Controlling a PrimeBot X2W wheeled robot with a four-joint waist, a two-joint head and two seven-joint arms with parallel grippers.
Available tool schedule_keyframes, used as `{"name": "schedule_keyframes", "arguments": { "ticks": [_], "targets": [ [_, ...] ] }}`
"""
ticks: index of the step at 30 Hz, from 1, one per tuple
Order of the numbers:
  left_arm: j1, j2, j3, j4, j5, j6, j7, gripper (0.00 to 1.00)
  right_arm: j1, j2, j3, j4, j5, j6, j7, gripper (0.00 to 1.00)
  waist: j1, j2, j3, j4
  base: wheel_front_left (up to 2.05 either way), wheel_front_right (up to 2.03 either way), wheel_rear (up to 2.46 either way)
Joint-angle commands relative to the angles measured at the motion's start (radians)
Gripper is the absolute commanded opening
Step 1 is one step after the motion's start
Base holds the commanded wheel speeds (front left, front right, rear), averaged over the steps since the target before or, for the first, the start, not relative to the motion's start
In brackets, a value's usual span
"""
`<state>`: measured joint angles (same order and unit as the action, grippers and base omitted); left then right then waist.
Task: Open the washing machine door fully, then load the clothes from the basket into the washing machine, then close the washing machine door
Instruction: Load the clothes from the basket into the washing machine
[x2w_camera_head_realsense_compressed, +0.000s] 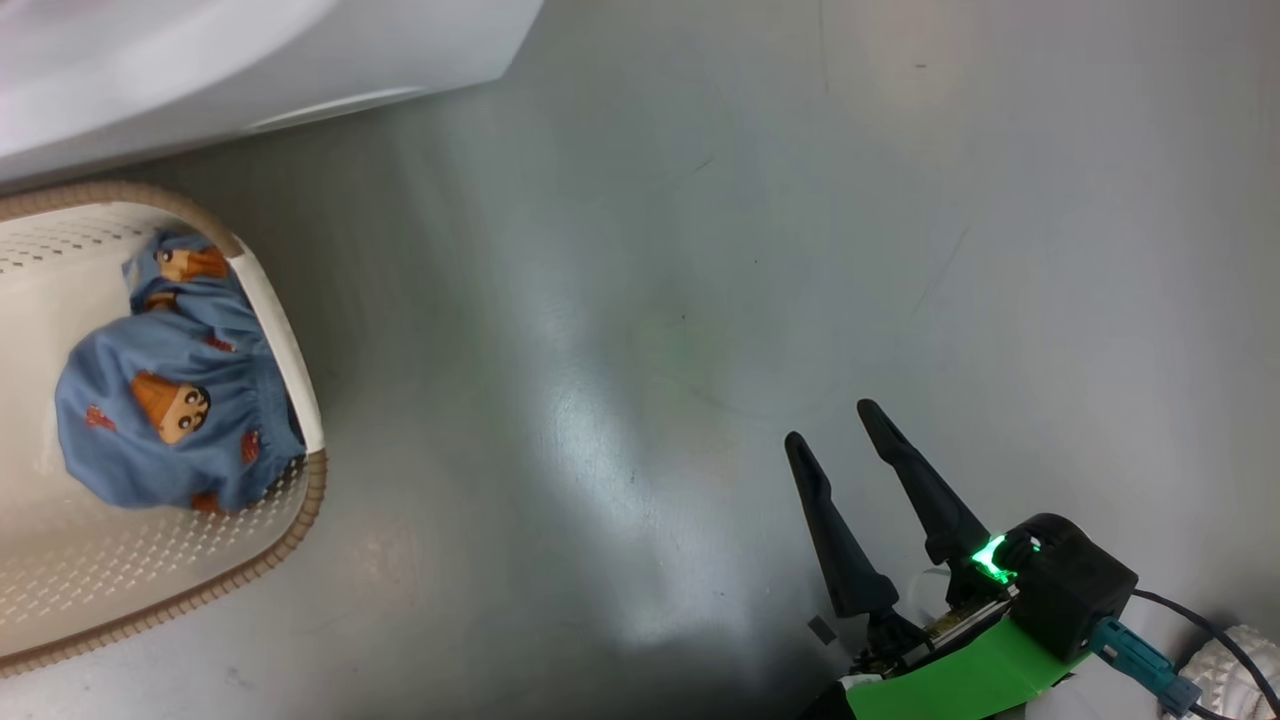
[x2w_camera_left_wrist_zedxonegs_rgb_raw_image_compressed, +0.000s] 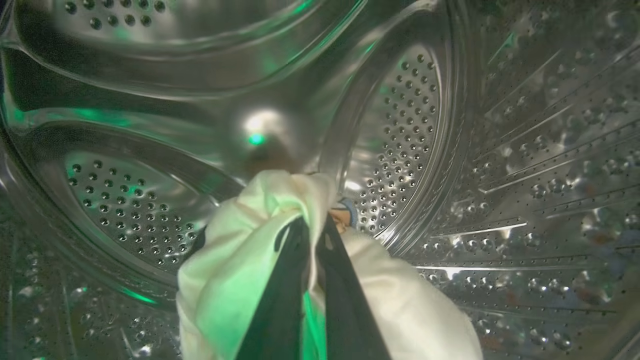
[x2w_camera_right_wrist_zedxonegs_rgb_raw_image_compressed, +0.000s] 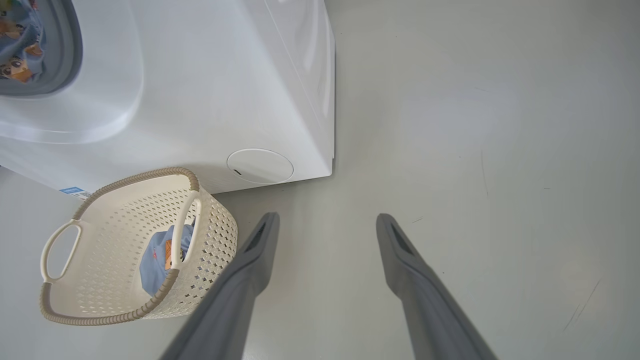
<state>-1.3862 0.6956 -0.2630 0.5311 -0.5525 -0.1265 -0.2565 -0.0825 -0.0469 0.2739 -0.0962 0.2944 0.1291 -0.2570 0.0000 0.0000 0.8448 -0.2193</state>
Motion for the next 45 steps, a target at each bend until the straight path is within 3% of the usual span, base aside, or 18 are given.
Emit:
{"name": "schedule_keyframes", "arguments": {
  "ticks": [1, 3, 4, 5, 6, 27, 45],
  "targets": [
    [0.038, 0.040, 0.056, -0.033, 0.020, 0.002, -0.005, 0.00, 0.012, -0.003, 0.024, -0.014, 0.005, 0.002, -0.005, 1.00, 0.0000, 0.0000, -0.003, 0.000, 0.00, 0.00, 0.00],
    [0.063, 0.025, 0.094, -0.044, 0.044, -0.001, -0.005, 0.00, 0.012, -0.003, 0.021, -0.011, 0.006, 0.002, -0.005, 1.00, 0.0000, 0.0000, -0.006, 0.003, 0.00, 0.00, 0.00],
    [0.074, 0.016, 0.113, -0.046, 0.050, -0.001, -0.005, 0.09, 0.010, -0.003, 0.022, -0.010, 0.005, 0.002, -0.005, 1.00, 0.0000, 0.0000, -0.007, 0.004, 0.00, 0.00, 0.00],
    [0.087, 0.008, 0.125, -0.043, 0.057, -0.002, -0.005, 0.96, 0.009, -0.003, 0.021, -0.008, 0.003, 0.002, -0.005, 1.00, 0.0000, 0.0000, -0.008, 0.007, 0.00, 0.00, 0.00],
    [0.100, 0.000, 0.130, -0.038, 0.065, -0.003, -0.005, 1.00, 0.008, -0.003, 0.020, -0.006, 0.003, 0.002, -0.005, 1.00, 0.0000, 0.0000, -0.011, 0.009, 0.00, 0.00, 0.00],
    [0.221, -0.081, -0.016, 0.092, -0.053, -0.004, -0.005, 1.00, -0.040, -0.003, -0.021, 0.059, -0.003, 0.002, -0.005, 1.00, 0.0000, 0.0000, -0.125, 0.117, 0.00, 0.00, 0.00],
    [0.333, -0.144, -0.050, 0.020, -0.091, -0.004, -0.005, 1.00, -0.054, -0.003, -0.045, 0.113, 0.005, 0.002, -0.005, 1.00, 0.0000, 0.0000, -0.240, 0.180, 0.00, 0.00, 0.00]
  ]
}}
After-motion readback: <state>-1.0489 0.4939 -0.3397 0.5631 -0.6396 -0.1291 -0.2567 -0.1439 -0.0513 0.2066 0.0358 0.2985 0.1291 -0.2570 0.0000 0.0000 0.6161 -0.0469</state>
